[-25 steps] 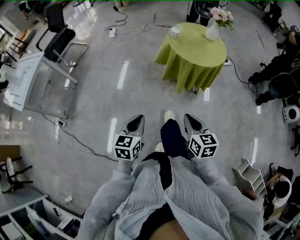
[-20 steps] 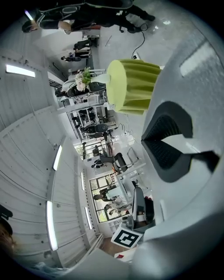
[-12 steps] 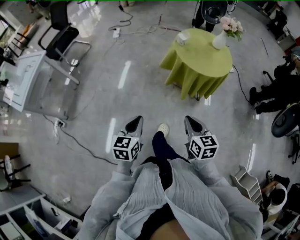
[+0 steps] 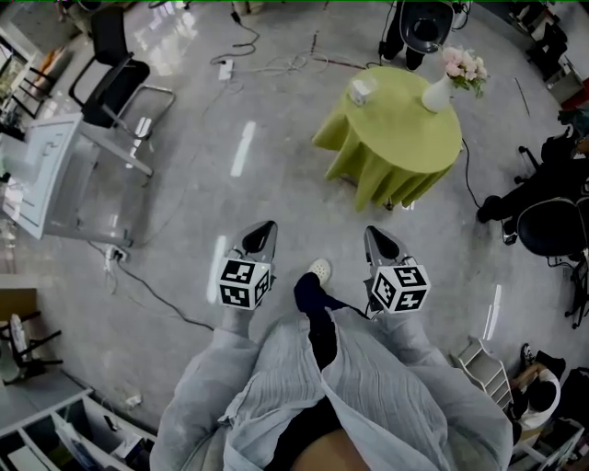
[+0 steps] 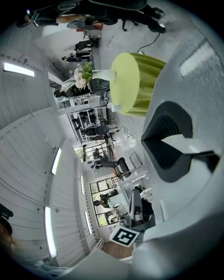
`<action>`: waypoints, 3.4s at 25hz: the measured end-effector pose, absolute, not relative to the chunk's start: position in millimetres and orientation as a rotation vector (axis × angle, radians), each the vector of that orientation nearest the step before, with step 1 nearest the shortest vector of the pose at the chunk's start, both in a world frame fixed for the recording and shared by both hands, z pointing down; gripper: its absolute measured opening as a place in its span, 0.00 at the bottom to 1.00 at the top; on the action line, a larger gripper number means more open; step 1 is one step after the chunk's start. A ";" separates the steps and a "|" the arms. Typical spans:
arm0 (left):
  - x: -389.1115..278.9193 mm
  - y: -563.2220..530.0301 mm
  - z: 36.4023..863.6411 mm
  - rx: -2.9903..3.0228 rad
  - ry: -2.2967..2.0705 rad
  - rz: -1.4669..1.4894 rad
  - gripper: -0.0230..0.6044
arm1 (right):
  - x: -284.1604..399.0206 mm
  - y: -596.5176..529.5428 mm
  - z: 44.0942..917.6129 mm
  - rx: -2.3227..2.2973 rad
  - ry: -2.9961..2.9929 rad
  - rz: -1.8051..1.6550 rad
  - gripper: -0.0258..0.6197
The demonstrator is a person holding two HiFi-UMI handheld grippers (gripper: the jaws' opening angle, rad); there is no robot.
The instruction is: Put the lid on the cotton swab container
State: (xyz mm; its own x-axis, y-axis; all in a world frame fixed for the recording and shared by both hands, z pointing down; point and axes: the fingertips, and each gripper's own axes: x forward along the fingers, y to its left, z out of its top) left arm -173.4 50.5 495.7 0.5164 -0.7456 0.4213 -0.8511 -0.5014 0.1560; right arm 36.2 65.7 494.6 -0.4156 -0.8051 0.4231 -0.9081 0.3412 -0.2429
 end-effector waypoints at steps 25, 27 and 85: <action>-145.3 -79.4 494.0 2.489 -1.228 0.421 0.06 | 58.0 -55.0 503.2 1.667 -2.340 0.707 0.04; -145.2 -80.4 496.3 2.485 -1.218 0.429 0.06 | 59.2 -54.2 505.9 1.678 -2.332 0.721 0.04; -39.3 -329.2 491.7 2.495 -1.074 0.539 0.06 | 152.8 -283.9 505.9 1.770 -2.222 0.866 0.04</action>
State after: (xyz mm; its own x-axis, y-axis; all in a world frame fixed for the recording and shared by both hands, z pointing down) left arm -39.3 -329.2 491.7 0.6362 -0.6041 0.4800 -0.7458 -0.6409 0.1818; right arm 152.8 -283.9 505.9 -0.2804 -0.8354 0.4727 -0.9349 0.1262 -0.3316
